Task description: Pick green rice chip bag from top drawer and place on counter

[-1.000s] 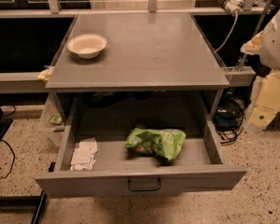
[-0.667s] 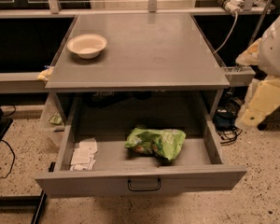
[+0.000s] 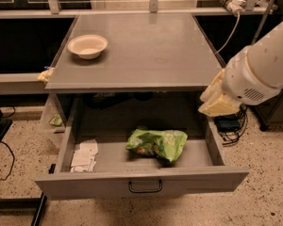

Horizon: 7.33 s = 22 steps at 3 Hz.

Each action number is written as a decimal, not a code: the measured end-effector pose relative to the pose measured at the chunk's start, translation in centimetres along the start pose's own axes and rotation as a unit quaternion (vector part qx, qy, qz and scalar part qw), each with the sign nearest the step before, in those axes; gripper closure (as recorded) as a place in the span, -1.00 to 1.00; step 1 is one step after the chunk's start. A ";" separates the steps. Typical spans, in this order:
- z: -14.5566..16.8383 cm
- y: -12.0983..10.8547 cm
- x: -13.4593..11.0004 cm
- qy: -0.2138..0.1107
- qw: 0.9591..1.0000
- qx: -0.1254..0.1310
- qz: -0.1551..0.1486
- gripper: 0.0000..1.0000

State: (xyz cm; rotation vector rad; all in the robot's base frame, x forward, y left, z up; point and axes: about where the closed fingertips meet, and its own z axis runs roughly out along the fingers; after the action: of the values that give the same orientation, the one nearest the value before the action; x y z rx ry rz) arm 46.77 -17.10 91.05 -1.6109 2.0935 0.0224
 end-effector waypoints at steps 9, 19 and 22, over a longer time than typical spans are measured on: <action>25.7 2.1 -5.7 -0.058 0.995 -0.080 -0.005 -0.84; 7.8 -3.8 -5.0 -0.009 0.995 -0.079 -0.061 1.00; -2.5 -12.4 -11.5 -0.075 0.994 -0.001 -0.080 1.00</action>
Offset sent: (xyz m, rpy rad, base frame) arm 0.0284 0.1017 -0.1141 0.1470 0.0771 0.0032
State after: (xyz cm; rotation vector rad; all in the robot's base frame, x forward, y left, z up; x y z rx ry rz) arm 59.22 -11.21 101.20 -1.7178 1.8483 0.0883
